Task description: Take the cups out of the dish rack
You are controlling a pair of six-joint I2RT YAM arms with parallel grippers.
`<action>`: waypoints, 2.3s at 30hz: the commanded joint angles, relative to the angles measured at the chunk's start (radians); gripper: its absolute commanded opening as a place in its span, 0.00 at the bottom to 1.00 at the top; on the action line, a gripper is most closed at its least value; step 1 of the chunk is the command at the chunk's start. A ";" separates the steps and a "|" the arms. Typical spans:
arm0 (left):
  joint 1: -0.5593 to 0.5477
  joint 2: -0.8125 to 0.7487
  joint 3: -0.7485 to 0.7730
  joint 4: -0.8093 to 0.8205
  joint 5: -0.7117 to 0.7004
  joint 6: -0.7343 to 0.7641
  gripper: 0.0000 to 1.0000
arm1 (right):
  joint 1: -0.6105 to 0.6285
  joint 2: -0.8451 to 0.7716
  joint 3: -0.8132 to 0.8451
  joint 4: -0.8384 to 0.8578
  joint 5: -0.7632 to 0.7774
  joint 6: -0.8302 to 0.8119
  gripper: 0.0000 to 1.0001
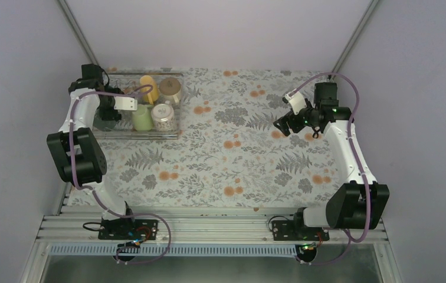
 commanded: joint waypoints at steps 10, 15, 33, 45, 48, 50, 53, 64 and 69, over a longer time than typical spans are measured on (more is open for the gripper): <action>0.014 -0.017 0.112 -0.168 -0.048 0.064 0.81 | 0.012 0.007 -0.012 0.014 -0.022 -0.018 1.00; 0.019 -0.053 0.124 -0.218 0.015 0.096 0.85 | 0.013 0.017 -0.017 0.013 -0.035 -0.018 1.00; 0.069 0.071 0.198 -0.247 -0.058 0.110 0.74 | 0.029 0.021 -0.003 0.004 -0.048 -0.016 1.00; 0.055 0.119 0.245 -0.375 -0.046 0.102 0.40 | 0.035 0.009 0.000 -0.007 -0.054 -0.024 1.00; 0.043 0.115 0.217 -0.378 -0.076 0.106 0.31 | 0.039 0.008 0.002 -0.010 -0.052 -0.023 0.99; 0.031 0.120 0.204 -0.390 -0.113 0.102 0.21 | 0.041 0.001 0.003 -0.011 -0.056 -0.024 0.98; 0.024 0.146 0.231 -0.430 -0.137 0.065 0.15 | 0.045 -0.008 0.002 -0.011 -0.055 -0.026 0.98; 0.018 0.080 0.284 -0.432 -0.129 0.053 0.02 | 0.049 -0.031 0.008 -0.020 -0.049 -0.023 0.98; 0.006 0.034 0.416 -0.461 -0.121 0.046 0.02 | 0.053 -0.038 0.023 -0.025 -0.057 -0.012 0.98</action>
